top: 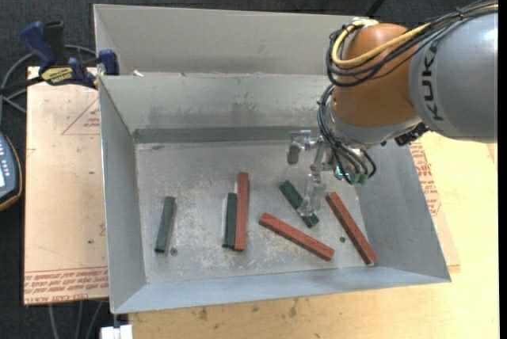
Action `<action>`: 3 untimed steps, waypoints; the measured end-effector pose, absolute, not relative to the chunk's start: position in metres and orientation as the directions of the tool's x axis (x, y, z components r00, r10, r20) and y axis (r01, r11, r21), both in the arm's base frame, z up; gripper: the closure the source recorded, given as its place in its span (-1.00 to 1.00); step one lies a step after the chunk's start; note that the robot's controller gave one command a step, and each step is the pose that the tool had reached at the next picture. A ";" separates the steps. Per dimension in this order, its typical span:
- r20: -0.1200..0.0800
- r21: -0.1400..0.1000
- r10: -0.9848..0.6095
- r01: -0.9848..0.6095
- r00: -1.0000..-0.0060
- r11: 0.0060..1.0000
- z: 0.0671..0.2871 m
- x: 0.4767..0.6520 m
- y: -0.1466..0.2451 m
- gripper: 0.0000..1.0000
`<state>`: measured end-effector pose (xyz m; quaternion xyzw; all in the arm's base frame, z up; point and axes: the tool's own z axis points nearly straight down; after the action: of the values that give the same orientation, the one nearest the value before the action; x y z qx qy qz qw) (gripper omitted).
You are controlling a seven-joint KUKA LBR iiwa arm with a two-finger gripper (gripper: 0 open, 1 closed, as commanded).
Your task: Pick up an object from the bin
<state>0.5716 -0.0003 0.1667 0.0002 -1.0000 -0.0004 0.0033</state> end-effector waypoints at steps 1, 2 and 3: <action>0.009 0.001 0.042 0.042 -0.999 0.999 0.065 0.499 -0.017 -1.00; 0.001 0.001 0.236 0.236 -0.972 0.972 0.100 0.479 -0.010 -1.00; -0.002 0.001 0.402 0.402 -0.916 0.916 0.116 0.479 -0.021 -1.00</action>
Offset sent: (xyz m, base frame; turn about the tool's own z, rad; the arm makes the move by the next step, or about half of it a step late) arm -0.0696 -0.0173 -0.0967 0.0404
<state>0.4791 -0.0213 0.1158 -0.2054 -0.9787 -0.0004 -0.0009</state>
